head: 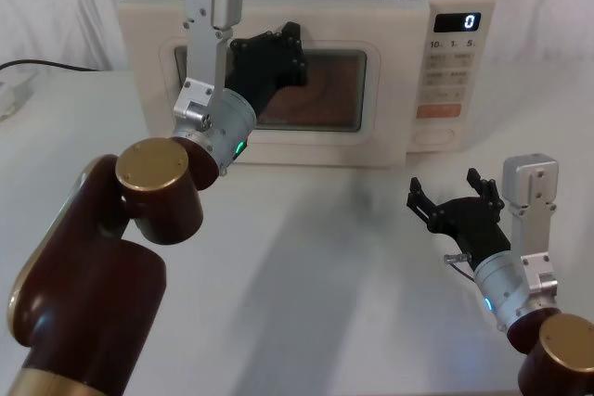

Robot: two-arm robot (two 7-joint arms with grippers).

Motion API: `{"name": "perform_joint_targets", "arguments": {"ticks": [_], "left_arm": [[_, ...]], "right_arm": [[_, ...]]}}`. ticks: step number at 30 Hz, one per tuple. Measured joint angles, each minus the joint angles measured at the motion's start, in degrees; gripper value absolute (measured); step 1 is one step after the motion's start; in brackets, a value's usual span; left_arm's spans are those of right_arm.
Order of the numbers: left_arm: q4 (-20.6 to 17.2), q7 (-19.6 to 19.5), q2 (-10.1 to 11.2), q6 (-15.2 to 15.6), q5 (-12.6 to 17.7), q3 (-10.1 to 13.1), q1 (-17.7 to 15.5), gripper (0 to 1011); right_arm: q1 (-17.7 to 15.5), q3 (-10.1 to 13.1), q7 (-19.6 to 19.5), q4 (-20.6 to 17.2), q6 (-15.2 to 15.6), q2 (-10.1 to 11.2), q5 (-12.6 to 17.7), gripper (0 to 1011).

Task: Press the button to open the microwave door with one hand; close the microwave door with the other hand.

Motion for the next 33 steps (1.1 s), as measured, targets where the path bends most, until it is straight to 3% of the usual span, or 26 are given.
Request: {"name": "perform_joint_targets", "arguments": {"ticks": [12,33], "left_arm": [[2.48,0.05,-0.73,-0.93,0.85,0.09,-1.05,0],[2.77,0.67,-1.50,-1.28,1.81,-0.54,-1.26,0]], "right_arm": [[0.00,0.00,0.00,0.00,0.00,0.00,0.00,1002],[0.00,0.00,0.00,0.00,0.00,0.00,0.00,1002]]}}
